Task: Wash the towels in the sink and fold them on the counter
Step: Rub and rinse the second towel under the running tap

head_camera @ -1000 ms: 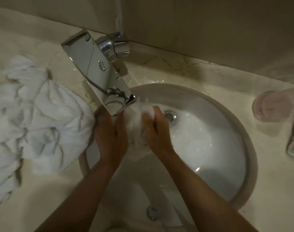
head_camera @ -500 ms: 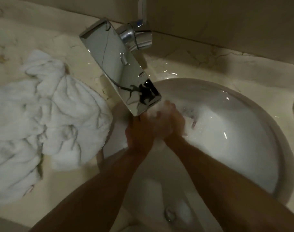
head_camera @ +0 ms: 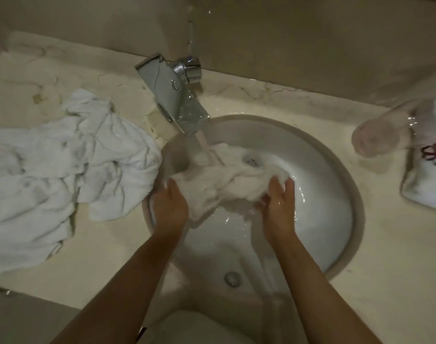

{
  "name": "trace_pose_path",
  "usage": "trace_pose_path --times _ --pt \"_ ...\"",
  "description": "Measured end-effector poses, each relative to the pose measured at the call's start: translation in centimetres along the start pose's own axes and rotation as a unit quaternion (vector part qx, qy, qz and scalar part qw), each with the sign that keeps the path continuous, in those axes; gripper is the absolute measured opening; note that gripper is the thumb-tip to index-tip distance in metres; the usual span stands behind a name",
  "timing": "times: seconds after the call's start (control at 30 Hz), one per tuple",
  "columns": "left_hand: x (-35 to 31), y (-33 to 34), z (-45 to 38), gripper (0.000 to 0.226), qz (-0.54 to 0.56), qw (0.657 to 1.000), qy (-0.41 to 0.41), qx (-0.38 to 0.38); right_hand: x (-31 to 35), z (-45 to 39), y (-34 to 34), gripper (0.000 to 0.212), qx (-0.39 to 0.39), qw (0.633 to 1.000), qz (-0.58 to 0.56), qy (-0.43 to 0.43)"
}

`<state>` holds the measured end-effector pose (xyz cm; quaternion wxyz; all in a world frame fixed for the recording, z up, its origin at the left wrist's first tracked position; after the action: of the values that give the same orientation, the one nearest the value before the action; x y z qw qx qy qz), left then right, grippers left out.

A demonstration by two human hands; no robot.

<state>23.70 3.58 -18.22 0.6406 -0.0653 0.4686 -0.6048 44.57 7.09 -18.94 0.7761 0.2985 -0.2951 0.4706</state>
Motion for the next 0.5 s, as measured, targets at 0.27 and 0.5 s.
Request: trace_pose_path --times 0.27,0.5 --pt "0.5 -2.7 3.3 0.046 0.427 0.798 -0.213 0.368 -0.2 3.3 -3.7 0.042 0.033 0.928 -0.208 0.308" --pt "-4.3 -3.6 2.4 0.026 0.272 0.906 -0.081 0.313 2.8 6.0 -3.8 0.032 0.083 0.976 0.005 0.202"
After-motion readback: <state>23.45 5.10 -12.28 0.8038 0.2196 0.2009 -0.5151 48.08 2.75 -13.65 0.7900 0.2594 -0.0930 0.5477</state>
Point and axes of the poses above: each hand's wrist, its own z-axis away from the middle knuckle, its own y-axis out of the palm, x = y × z, the point moved 1 cm from there along -z, towards the middle knuckle, and after that the axes turned 7 degrees about -z, right-handed, at the moved point
